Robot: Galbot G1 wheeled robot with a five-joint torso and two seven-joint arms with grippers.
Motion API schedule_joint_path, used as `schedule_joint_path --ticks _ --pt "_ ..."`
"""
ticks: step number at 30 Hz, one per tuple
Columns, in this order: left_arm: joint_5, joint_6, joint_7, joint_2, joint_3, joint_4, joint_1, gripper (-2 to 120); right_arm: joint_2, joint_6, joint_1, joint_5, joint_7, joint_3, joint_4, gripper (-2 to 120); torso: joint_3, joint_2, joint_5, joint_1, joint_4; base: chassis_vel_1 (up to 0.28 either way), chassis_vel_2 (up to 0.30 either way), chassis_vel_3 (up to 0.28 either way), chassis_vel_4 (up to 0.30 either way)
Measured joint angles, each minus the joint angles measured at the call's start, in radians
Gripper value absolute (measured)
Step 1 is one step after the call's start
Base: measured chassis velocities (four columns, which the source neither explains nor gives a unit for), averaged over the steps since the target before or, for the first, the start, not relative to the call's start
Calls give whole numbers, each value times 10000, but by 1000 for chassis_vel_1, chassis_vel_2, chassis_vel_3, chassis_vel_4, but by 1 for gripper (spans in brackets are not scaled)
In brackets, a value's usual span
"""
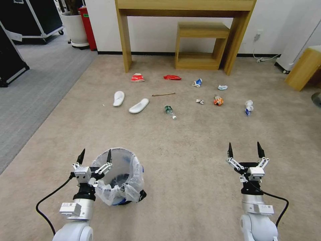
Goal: Pick up the trash bin and place the garbage on the floor into it.
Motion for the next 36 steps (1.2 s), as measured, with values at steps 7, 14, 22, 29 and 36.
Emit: schedule_joint_path --ticks 7,14,22,29,36 --pt "-87 -2 28 22 11 26 4 100 23 27 -14 8 -46 -60 2 100 0 0 -3 0 2 131 117 -126 -122" --pt "-211 6 7 71 -25 26 -4 100 47 35 -43 -2 -29 -85 91 100 0 -1 1 0 2 49 56 -52 -32" --pt "-288 11 7 75 10 4 33 100 81 36 -98 -71 15 -106 141 100 0 0 -2 0 1 0 0 0 0" --pt "-288 10 7 79 0 -24 111 100 102 70 -114 -55 -44 -88 89 100 0 1 -1 0 1 0 0 0 0" --pt "-312 0 6 65 14 -34 143 100 97 92 -104 -33 -71 -94 23 100 0 0 -1 0 1 0 0 0 0"
